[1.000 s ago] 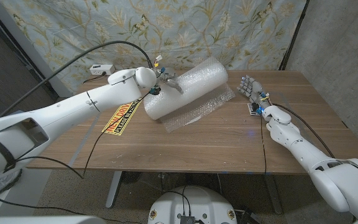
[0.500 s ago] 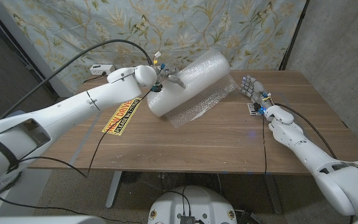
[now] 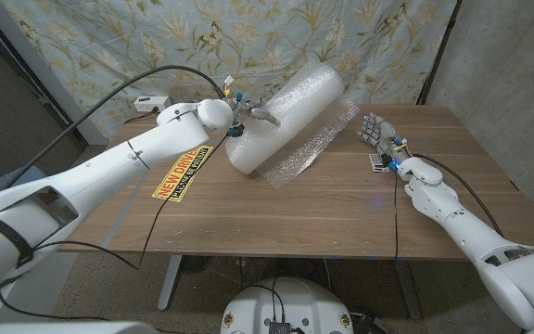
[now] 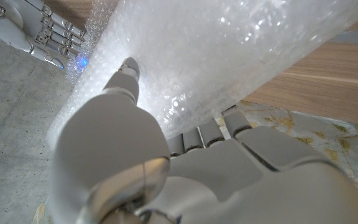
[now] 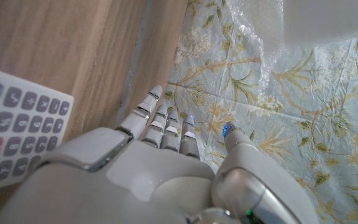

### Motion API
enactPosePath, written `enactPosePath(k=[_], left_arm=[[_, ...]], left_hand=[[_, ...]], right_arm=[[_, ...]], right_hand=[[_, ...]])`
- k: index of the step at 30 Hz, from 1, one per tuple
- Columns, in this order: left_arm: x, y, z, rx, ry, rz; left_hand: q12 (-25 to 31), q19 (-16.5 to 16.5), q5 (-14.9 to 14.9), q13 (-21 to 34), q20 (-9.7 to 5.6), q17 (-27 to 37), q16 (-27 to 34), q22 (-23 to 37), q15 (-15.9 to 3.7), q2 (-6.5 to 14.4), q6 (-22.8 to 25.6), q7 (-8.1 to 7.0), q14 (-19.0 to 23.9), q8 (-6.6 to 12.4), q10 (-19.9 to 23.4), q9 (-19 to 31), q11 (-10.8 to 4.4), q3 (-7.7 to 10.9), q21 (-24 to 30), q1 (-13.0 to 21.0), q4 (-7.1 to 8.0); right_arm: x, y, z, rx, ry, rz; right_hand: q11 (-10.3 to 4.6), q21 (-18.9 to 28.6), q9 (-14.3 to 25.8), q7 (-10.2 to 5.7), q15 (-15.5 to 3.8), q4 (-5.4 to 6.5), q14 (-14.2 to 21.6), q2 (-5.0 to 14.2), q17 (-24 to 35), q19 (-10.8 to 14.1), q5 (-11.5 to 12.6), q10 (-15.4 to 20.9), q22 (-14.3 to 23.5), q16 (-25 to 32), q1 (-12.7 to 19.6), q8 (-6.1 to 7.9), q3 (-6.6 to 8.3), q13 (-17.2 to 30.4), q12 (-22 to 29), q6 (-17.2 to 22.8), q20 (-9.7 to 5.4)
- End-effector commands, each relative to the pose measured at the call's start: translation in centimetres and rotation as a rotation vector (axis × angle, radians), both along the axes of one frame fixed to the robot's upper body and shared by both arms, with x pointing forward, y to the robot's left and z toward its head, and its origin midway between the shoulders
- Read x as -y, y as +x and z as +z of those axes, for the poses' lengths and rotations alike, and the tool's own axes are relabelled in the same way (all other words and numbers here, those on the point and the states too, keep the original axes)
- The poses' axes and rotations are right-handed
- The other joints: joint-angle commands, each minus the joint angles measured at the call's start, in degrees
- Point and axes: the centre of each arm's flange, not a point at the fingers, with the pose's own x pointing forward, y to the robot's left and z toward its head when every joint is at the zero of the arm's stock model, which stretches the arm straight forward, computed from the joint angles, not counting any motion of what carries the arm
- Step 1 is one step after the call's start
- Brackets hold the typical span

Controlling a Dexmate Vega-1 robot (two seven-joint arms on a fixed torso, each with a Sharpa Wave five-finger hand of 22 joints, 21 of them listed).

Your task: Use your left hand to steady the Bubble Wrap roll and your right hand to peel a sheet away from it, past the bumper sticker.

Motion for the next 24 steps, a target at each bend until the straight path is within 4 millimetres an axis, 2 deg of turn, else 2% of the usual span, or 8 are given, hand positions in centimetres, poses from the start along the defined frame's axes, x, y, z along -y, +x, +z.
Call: enactPosePath(k=[1,9,24], left_arm=[[-0.8,0.2,-0.1,-0.013,-0.110,-0.022],[-0.9,0.1,0.1,0.002,-0.190,-0.051],[-2.2,0.2,0.4,-0.005,-0.407,-0.157]], left_hand=[[-0.1,-0.3,0.4,0.2,0.17,0.3,-0.1,0.2,0.19,0.4,-0.1,0.61,0.0,-0.25,-0.1,0.2,0.35,1.04,0.3,-0.1,0.68],[-0.1,-0.4,0.5,0.4,0.12,0.3,-0.1,0.2,0.09,0.3,0.1,0.59,0.1,-0.32,0.2,0.3,0.15,1.07,0.5,-0.1,0.55],[-0.2,-0.7,0.7,0.8,0.08,0.7,0.3,0.3,0.00,0.4,0.8,0.63,0.5,-0.34,0.6,0.3,0.17,1.16,0.8,0.3,0.32]], right_arm=[[0.2,0.0,0.3,-0.004,-0.021,0.003],[0.3,0.0,0.8,0.004,-0.030,0.007],[-0.1,-0.2,1.2,0.008,-0.054,0.012]], right_hand=[[-0.14,0.3,0.3,-0.09,0.27,-0.12,0.1,0.51,0.3,0.0,0.1,-0.1,0.1,0.3,0.5,0.36,0.27,0.3,0.3,0.0,0.49],[-0.11,0.3,0.3,-0.04,0.27,-0.13,0.0,0.51,0.3,0.0,0.1,-0.2,0.1,0.3,0.5,0.37,0.28,0.3,0.3,0.0,0.46],[-0.14,0.3,0.3,-0.06,0.26,-0.18,0.0,0.50,0.3,0.0,0.1,-0.2,0.1,0.3,0.5,0.39,0.31,0.3,0.3,0.0,0.44]])
